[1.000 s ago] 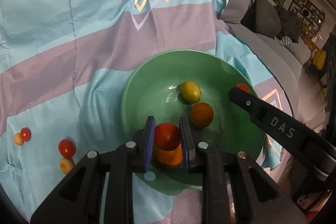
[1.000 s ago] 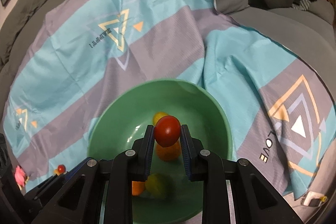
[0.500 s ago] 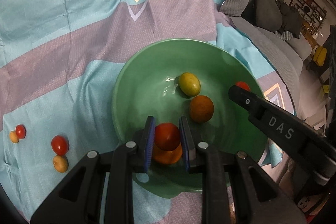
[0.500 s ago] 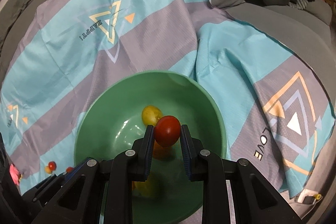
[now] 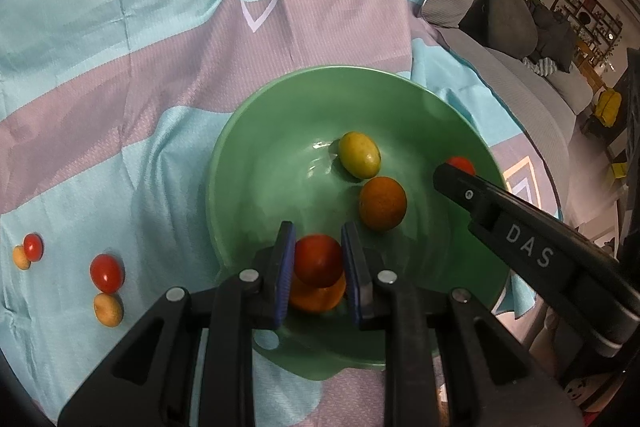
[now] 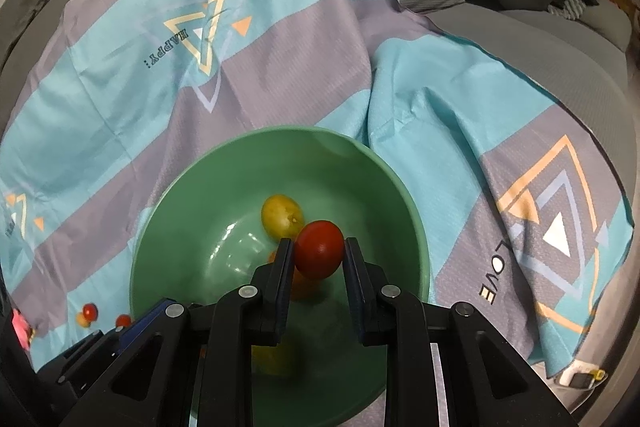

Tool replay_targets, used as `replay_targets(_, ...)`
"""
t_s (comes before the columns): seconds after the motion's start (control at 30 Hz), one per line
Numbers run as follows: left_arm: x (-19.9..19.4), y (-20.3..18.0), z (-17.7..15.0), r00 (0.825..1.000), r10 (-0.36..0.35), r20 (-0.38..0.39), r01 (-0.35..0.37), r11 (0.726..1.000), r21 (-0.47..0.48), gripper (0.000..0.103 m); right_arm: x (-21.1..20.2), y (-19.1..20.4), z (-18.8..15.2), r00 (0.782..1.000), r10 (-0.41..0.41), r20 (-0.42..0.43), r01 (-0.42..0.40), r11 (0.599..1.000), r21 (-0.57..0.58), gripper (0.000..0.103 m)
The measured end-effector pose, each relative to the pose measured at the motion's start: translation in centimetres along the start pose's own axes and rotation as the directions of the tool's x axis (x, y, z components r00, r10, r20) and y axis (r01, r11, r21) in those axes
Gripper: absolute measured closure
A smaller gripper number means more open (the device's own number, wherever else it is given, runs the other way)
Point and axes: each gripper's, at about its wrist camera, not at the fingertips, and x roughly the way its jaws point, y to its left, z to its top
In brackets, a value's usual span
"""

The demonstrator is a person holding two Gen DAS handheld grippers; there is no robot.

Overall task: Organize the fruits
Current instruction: 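Open both grippers to drop the tomatoes into the bowl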

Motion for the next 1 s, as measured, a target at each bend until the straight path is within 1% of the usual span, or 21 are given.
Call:
replay_targets(0.37, 0.2, -0.2, -0.1, 1.0, 0.001, -0.007, -0.001, 1.0, -0.002, 0.079, 0.1, -0.3, -0.2, 1.0, -0.011, -0.007, 0.011, 1.0, 0.003, 0.076)
replay_targets(0.43, 0.1, -0.2, 0.0, 1.0, -0.015, -0.008, 0.015, 1.0, -0.009, 0.079, 0.1, -0.3, -0.2, 1.0, -0.015, -0.009, 0.016, 1.0, 0.004, 0.076)
replay_targets(0.47, 0.0, -0.1, 0.0, 1.0, -0.028, -0.008, 0.028, 1.0, -0.014, 0.078, 0.2, -0.4, -0.2, 1.0, -0.017, -0.011, 0.018, 1.0, 0.005, 0.076)
replay_targets(0.5, -0.2, -0.1, 0.0, 0.999, -0.044, -0.007, 0.044, 0.999, -0.023, 0.072, 0.3, -0.4, -0.2, 1.0, -0.018, -0.014, 0.018, 1.0, 0.006, 0.076)
replay_targets(0.53, -0.5, 0.0, 0.0, 0.998, -0.058, 0.0, 0.058, 0.998, -0.03, 0.063, 0.3, -0.4, -0.1, 1.0, -0.018, -0.017, 0.018, 1.0, 0.006, 0.076)
replay_targets(0.6, -1.4, 0.1, 0.1, 0.998, -0.064, 0.019, 0.065, 0.997, -0.036, 0.057, 0.3, -0.4, -0.1, 1.0, -0.014, -0.015, 0.014, 1.0, 0.007, 0.068)
replay_targets(0.63, -2.0, 0.2, 0.1, 0.998, -0.063, 0.032, 0.064, 0.997, -0.035, 0.056, 0.1, -0.4, -0.1, 1.0, -0.006, -0.008, 0.006, 1.0, 0.01, 0.057)
replay_targets(0.67, -2.4, 0.2, 0.1, 0.997, -0.062, 0.039, 0.064, 0.997, -0.035, 0.055, -0.2, -0.4, -0.1, 1.0, 0.009, 0.005, -0.009, 1.0, 0.014, 0.051)
replay_targets(0.7, -2.9, 0.5, 0.1, 0.997, -0.061, 0.049, 0.063, 0.997, -0.043, 0.054, -0.5, -0.3, -0.1, 1.0, 0.024, 0.018, -0.024, 1.0, 0.012, 0.051)
replay_targets(0.8, -4.7, 2.1, -0.1, 0.996, -0.052, 0.074, 0.058, 0.995, -0.083, 0.053, -1.3, 0.1, -0.1, 0.998, 0.046, 0.04, -0.046, 0.999, 0.001, 0.051)
replay_targets(0.87, -6.1, 3.9, -0.5, 0.995, -0.032, 0.095, 0.044, 0.991, -0.124, 0.052, -1.8, 0.7, -0.1, 0.997, 0.053, 0.052, -0.052, 0.998, -0.016, 0.051)
replay_targets(0.93, -7.6, 6.1, -1.0, 0.994, -0.001, 0.111, 0.02, 0.986, -0.168, 0.052, -2.3, 1.5, -0.2, 0.995, 0.077, 0.063, -0.075, 0.997, -0.036, 0.051)
replay_targets(1.0, -9.0, 8.3, -1.6, 0.991, 0.046, 0.123, -0.021, 0.979, -0.202, 0.051, -2.7, 2.5, -0.4, 0.991, 0.113, 0.071, -0.109, 0.992, -0.064, 0.051)
